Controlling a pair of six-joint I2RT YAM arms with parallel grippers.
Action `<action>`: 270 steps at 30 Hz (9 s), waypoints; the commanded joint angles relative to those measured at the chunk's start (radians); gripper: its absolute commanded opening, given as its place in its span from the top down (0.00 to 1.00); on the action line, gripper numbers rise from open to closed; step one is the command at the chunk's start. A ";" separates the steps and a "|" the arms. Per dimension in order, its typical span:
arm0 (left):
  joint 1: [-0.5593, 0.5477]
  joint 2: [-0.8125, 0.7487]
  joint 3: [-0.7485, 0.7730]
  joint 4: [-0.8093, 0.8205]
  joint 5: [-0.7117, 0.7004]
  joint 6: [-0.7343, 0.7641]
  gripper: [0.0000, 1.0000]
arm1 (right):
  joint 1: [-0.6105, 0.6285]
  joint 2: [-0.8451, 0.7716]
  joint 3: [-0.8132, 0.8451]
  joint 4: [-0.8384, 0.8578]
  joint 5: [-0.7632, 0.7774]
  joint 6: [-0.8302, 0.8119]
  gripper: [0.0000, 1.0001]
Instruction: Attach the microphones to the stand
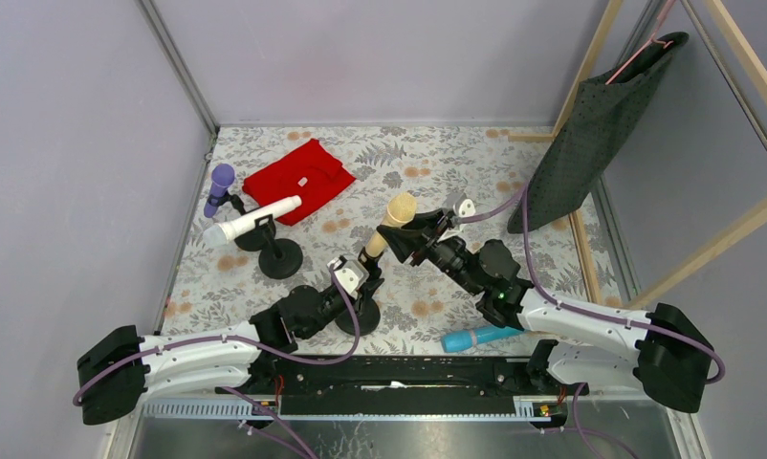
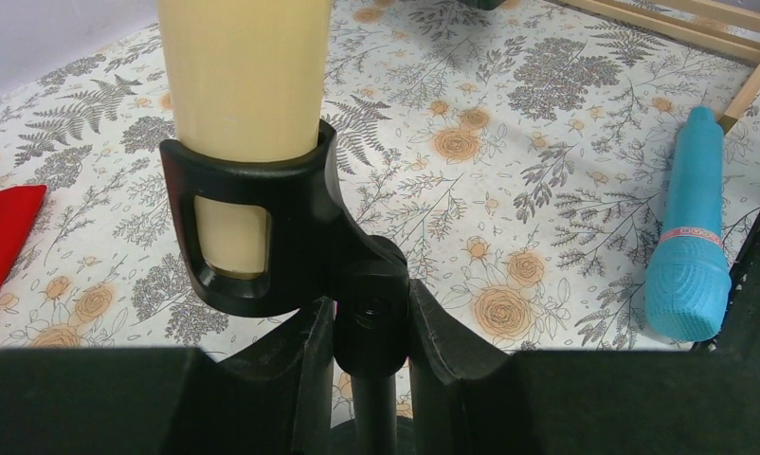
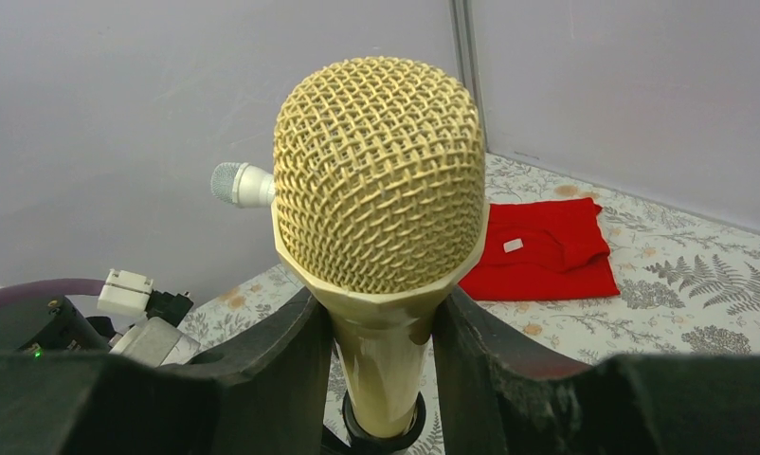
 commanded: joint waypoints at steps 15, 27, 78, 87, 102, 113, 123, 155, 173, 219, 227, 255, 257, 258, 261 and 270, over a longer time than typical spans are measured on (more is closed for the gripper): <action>-0.018 -0.072 0.047 0.561 -0.070 -0.094 1.00 | 0.106 -0.089 -0.159 -0.312 -0.101 -0.061 1.00; -0.015 -0.070 0.040 0.604 -0.211 -0.243 1.00 | 0.115 -0.156 -0.276 -0.180 -0.127 -0.112 1.00; -0.015 0.000 0.075 0.473 -0.090 -0.444 1.00 | 0.115 -0.080 -0.102 0.526 -0.196 -0.447 0.28; -0.015 0.021 0.073 0.465 -0.041 -0.467 1.00 | 0.115 -0.104 -0.085 0.482 -0.190 -0.474 0.39; -0.015 0.040 0.085 0.470 0.068 -0.364 1.00 | 0.115 -0.079 -0.082 0.284 -0.158 -0.479 1.00; -0.016 0.009 0.125 0.400 0.101 -0.117 1.00 | 0.115 -0.026 -0.174 0.222 -0.111 -0.414 1.00; -0.015 0.004 0.129 0.388 0.088 -0.076 1.00 | 0.117 0.063 -0.233 0.278 -0.075 -0.372 1.00; -0.017 -0.011 0.122 0.398 0.106 -0.053 1.00 | 0.117 0.422 -0.277 0.483 -0.040 -0.230 1.00; -0.016 -0.015 0.118 0.399 0.117 -0.056 1.00 | 0.117 0.591 -0.266 0.620 -0.015 -0.189 1.00; -0.015 0.002 -0.018 0.488 -0.126 -0.164 1.00 | 0.116 -0.211 -0.357 0.223 0.052 -0.278 0.27; -0.014 0.075 -0.062 0.659 -0.215 -0.040 1.00 | 0.117 -0.347 -0.372 0.072 0.095 -0.266 0.28; 0.479 0.642 0.073 1.054 0.002 0.024 1.00 | 0.117 -0.466 -0.421 -0.099 0.095 -0.206 0.26; 0.506 0.639 0.075 1.054 0.003 0.021 1.00 | 0.116 -0.459 -0.422 -0.095 0.094 -0.205 0.26; 0.516 0.638 0.074 1.054 0.005 0.018 1.00 | 0.117 -0.455 -0.422 -0.092 0.094 -0.204 0.26; 0.533 0.639 0.069 1.052 -0.004 0.014 1.00 | 0.117 -0.444 -0.425 -0.083 0.090 -0.201 0.26; 0.534 0.657 0.013 1.052 0.020 -0.066 0.68 | 0.116 -0.436 -0.425 -0.085 0.087 -0.193 0.26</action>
